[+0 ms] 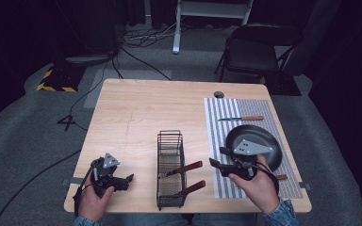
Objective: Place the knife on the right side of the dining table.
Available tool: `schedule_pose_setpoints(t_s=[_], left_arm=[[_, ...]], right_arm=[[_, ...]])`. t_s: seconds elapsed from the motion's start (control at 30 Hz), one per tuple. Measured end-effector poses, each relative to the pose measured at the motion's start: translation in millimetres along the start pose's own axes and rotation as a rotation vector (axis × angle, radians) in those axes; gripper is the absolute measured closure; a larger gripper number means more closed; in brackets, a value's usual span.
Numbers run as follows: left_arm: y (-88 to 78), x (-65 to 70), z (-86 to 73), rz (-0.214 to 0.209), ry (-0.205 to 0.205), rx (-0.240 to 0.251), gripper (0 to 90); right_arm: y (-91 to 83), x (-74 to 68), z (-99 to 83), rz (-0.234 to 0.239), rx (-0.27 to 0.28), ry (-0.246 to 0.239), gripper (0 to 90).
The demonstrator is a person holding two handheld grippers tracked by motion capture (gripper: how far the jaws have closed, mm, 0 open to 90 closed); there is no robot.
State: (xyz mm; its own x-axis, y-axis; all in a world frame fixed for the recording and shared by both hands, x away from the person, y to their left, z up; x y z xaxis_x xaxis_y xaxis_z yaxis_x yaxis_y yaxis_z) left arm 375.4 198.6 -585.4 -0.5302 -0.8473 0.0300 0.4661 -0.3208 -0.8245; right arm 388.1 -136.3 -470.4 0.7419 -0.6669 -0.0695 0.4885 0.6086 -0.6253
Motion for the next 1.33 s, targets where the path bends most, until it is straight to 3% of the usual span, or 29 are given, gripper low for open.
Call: schedule_pose_setpoints(t_s=[0.53,0.73,0.87,1.0,1.17,1.33], left_arm=[[0.0,0.0,0.0,-0.001,0.0,-0.001,0.2],[-0.2,0.0,-0.3,-0.002,0.001,-0.004,0.2],[0.0,0.0,0.0,0.0,0.0,0.0,0.2],[0.0,0.0,0.0,0.0,0.0,0.0,0.2],[0.0,0.0,0.0,0.0,0.0,0.0,0.2],[-0.1,-0.2,-0.2,0.0,0.003,-0.002,0.2]], right_arm=[[50.3,-34.0,-43.9,0.075,-0.139,-0.058,38.0],[69.3,-43.0,-53.9,0.062,-0.16,-0.087,37.8],[76.2,-50.0,-61.1,0.006,-0.16,-0.148,37.5],[82.3,-59.1,-70.4,0.01,-0.188,-0.143,36.2],[85.6,-67.8,-71.8,0.009,-0.176,-0.118,28.3],[86.4,-69.0,-71.7,0.002,-0.177,-0.116,26.8]])
Point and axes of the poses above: each handheld gripper's, and its own axes: y roughly forward along the jaws, z roughly out of its top, x roughly to its right, the point moved 10 cm from there along y, roughly forward along the jaws, and after that the axes turned 7 degrees about -x, right-handed, at the moved point
